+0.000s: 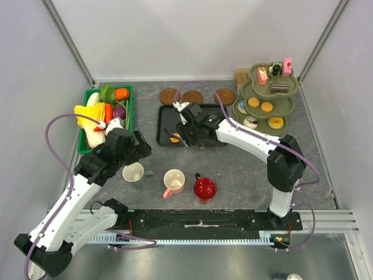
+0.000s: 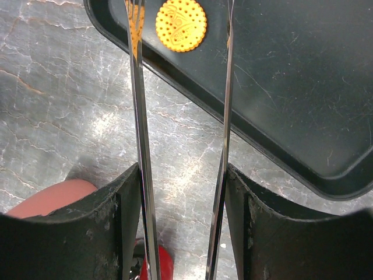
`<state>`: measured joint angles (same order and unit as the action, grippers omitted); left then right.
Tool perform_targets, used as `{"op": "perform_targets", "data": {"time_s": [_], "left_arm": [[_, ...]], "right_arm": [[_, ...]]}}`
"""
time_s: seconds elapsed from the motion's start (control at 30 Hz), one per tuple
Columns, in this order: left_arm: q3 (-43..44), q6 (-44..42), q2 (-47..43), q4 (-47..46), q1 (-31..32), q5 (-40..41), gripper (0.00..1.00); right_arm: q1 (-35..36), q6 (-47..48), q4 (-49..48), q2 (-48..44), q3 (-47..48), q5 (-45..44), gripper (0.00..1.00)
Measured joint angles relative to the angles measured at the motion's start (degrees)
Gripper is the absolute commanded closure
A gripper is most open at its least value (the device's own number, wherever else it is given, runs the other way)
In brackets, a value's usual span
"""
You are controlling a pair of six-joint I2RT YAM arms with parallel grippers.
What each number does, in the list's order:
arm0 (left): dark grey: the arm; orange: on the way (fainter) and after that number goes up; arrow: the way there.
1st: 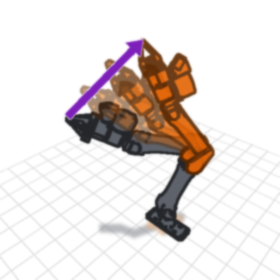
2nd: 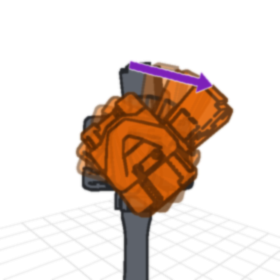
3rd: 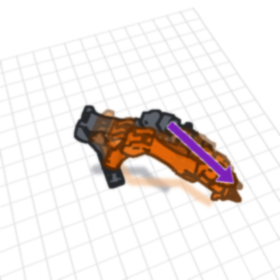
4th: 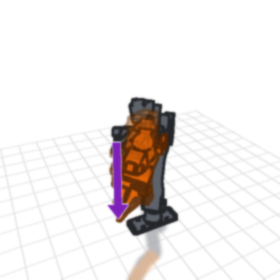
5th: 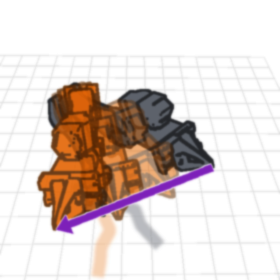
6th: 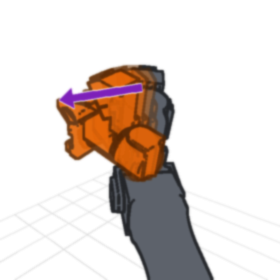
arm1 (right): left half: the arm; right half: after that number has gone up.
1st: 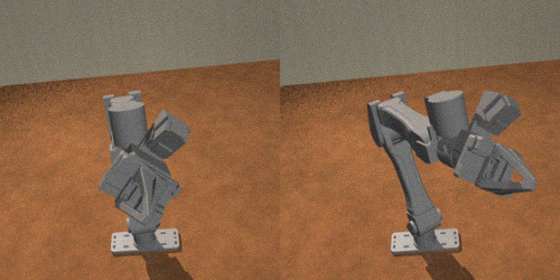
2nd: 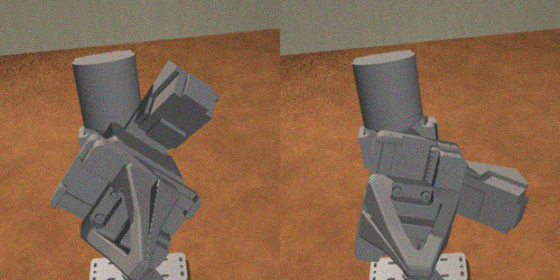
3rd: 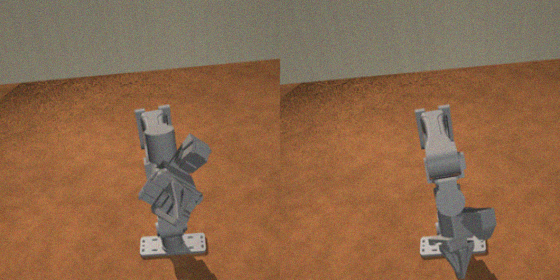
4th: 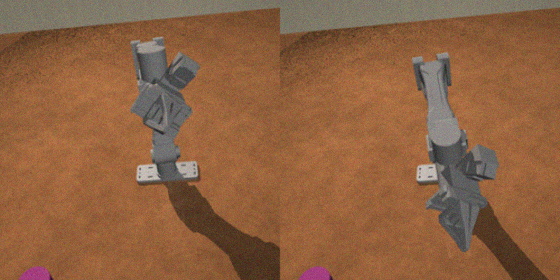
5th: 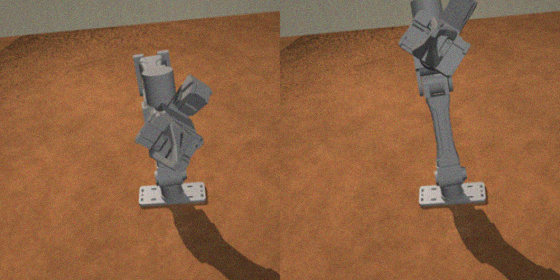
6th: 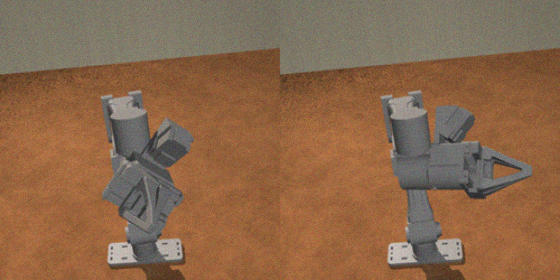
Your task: Serve the afternoon tea
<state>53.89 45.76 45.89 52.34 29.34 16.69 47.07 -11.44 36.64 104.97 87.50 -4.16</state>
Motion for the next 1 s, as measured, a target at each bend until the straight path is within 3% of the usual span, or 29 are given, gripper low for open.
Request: {"op": "perform_targets", "data": {"time_s": [1.0], "left_arm": [[0.9, 0.1, -0.8, 2.1, 0.0, -0.2, 0.01]], "right_arm": [[2.6, -0.2, 3.8, 5.9, 0.8, -6.2, 0.37]]}}
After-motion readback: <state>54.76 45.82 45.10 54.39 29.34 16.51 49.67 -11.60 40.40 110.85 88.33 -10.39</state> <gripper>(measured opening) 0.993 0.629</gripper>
